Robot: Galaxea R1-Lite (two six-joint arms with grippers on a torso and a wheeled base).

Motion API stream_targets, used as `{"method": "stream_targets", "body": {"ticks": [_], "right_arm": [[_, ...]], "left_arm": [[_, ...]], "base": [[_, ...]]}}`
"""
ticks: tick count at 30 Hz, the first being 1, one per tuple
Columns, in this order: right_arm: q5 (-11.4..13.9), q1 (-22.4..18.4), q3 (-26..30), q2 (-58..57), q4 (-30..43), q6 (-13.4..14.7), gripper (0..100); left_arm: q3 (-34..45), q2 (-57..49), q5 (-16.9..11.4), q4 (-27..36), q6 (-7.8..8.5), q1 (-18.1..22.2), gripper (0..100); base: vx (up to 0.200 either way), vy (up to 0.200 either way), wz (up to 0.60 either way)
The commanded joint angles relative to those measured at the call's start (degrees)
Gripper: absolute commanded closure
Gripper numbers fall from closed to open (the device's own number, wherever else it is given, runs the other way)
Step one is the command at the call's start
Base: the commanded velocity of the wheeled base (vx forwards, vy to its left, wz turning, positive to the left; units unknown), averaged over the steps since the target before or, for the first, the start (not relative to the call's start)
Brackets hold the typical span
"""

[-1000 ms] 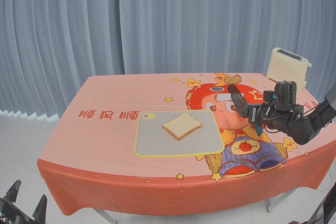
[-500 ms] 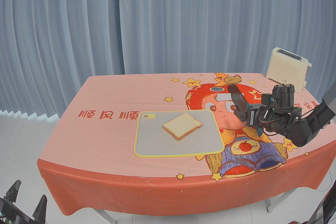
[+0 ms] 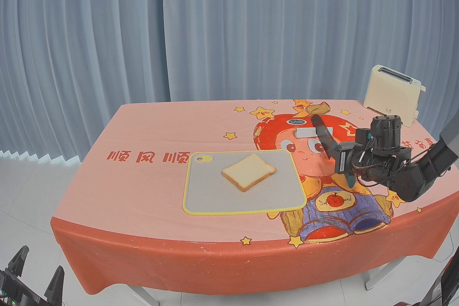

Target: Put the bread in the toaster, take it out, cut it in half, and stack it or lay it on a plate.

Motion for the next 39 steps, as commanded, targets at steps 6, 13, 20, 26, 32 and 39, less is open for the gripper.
{"method": "stream_targets", "body": {"ticks": [6,13,20,26,32,39], "right_arm": [[0.00,1.16,0.66,-1.55,-0.02,0.10,100],[-0.09,1.25,0.93,-4.01,-0.11,0.10,100],[-0.09,2.65,2.07,-8.32,-0.02,0.19,100],[-0.09,4.24,3.39,-11.39,-0.02,0.10,100],[0.00,5.91,4.35,-13.94,-0.02,0.19,100],[0.00,8.10,5.58,-15.96,-0.02,0.28,100]], "left_arm": [[1.01,-0.02,0.00,-0.01,-0.02,0.00,0],[1.01,-0.02,0.09,-0.01,-0.02,0.00,0],[1.01,-0.02,0.09,-0.01,-0.02,0.00,0],[1.01,-0.02,0.09,-0.01,-0.02,0.00,0],[1.01,0.07,0.09,-0.01,-0.02,0.00,0],[1.01,0.16,0.09,0.25,-0.02,-0.09,0]], "base": [[0.000,0.000,0.00],[0.000,0.000,0.00],[0.000,0.000,0.00],[0.000,0.000,0.00],[0.000,0.000,0.00],[0.000,0.000,0.00]]}}
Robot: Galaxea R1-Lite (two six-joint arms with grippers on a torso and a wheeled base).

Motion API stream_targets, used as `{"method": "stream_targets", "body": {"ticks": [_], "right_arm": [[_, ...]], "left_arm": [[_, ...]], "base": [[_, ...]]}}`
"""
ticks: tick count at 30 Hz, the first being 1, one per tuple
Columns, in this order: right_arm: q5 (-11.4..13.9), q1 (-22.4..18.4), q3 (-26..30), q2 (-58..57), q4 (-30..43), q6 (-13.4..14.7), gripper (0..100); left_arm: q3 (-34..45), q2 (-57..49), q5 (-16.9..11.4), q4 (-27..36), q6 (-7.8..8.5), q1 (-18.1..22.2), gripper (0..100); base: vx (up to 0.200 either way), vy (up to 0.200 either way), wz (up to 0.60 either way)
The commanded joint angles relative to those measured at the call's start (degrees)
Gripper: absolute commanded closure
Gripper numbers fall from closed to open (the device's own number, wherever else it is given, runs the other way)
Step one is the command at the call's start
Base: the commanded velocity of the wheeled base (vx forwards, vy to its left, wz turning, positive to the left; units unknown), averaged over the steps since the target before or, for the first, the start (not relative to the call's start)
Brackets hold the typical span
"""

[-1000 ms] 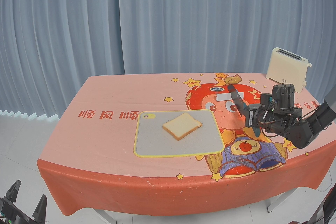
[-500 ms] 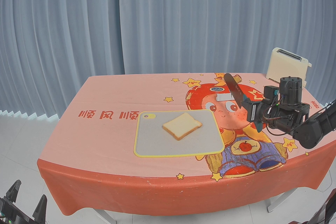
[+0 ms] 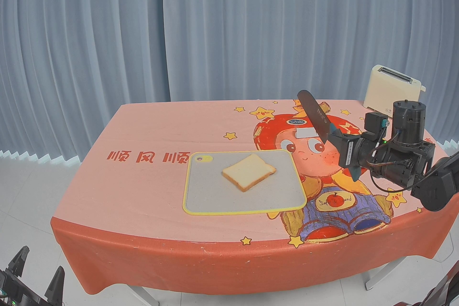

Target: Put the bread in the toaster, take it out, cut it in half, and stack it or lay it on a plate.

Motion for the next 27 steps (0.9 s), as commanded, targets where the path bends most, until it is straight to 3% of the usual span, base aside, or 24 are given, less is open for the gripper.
{"method": "stream_targets", "body": {"ticks": [1,27], "right_arm": [[-0.01,1.32,0.60,-2.05,-0.02,0.03,100],[0.08,3.96,2.27,-2.84,-0.02,-0.14,100]], "left_arm": [[1.01,0.13,0.01,0.09,-0.02,-0.09,0],[1.01,0.13,0.01,0.09,-0.02,-0.09,0]], "base": [[0.000,0.000,0.00],[0.000,0.000,0.00]]}}
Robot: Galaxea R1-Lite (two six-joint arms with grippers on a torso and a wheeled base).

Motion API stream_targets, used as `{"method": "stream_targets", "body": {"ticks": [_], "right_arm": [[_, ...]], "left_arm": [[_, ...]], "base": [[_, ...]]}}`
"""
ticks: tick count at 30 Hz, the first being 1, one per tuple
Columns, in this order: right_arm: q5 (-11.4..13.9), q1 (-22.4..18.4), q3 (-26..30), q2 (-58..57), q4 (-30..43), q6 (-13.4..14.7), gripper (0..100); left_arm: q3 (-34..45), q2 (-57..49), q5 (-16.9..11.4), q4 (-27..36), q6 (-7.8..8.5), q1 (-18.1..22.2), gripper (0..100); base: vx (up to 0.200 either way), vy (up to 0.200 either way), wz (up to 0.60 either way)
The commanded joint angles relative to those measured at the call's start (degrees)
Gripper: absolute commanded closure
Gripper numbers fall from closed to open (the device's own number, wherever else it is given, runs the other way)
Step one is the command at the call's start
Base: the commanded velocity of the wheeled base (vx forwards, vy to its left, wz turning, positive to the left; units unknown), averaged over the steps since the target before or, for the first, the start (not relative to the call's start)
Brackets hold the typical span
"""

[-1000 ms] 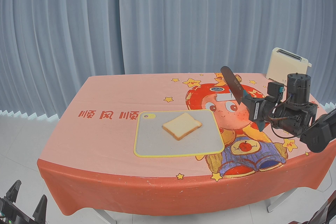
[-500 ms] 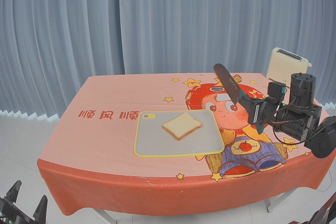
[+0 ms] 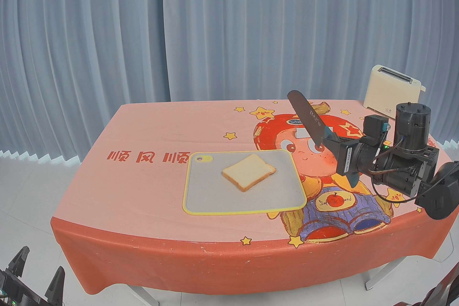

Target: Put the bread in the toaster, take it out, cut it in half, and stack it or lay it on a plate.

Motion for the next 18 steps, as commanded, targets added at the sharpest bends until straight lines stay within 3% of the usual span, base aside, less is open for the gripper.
{"method": "stream_targets", "body": {"ticks": [1,18], "right_arm": [[-0.08,0.61,0.40,0.09,-0.02,0.06,100],[-0.17,2.81,1.37,-0.35,-0.11,0.06,100]], "left_arm": [[1.01,0.08,0.01,-0.02,0.05,0.00,0],[1.01,0.08,0.28,-0.10,-0.22,0.00,0]], "base": [[0.000,0.000,0.00],[0.000,0.000,0.00]]}}
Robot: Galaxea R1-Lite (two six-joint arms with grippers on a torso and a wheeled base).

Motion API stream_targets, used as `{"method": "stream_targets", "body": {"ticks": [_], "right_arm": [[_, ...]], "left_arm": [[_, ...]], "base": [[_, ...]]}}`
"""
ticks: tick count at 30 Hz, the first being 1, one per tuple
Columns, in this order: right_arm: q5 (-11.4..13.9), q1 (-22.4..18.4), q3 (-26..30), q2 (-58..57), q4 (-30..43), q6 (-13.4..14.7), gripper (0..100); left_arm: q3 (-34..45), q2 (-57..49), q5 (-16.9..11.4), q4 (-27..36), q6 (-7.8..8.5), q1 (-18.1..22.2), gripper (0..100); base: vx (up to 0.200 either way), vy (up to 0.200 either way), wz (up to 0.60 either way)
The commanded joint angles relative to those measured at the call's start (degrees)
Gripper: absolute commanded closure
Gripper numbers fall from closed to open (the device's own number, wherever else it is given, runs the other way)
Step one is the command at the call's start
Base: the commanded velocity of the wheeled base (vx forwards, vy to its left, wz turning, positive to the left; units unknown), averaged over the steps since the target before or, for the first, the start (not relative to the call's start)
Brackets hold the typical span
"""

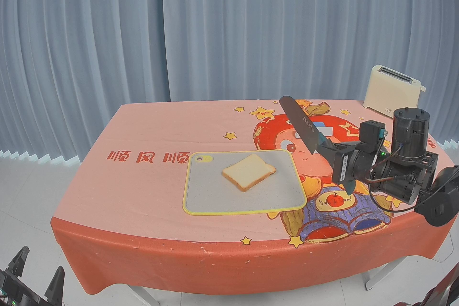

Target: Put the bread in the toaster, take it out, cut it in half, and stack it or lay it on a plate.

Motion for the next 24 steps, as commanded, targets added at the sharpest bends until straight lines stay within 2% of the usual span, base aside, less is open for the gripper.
{"method": "stream_targets", "body": {"ticks": [1,2,16,24], "right_arm": [[0.01,0.15,0.08,0.07,-0.02,-0.09,100],[0.01,0.15,0.08,0.07,-0.02,-0.09,100],[0.10,1.30,0.69,0.25,0.06,-0.09,100],[0.10,1.38,0.60,0.34,-0.02,-0.18,100]], "left_arm": [[1.01,0.07,-0.03,-0.15,-0.30,0.02,0],[1.01,0.07,-0.03,-0.15,-0.30,0.02,100],[1.01,0.07,0.06,-0.33,-0.21,-0.07,100],[1.01,-0.02,0.32,-0.50,-1.18,-0.24,100]], "base": [[0.000,0.000,0.00],[0.000,0.000,0.00],[0.000,0.000,0.00],[0.000,0.000,0.00]]}}
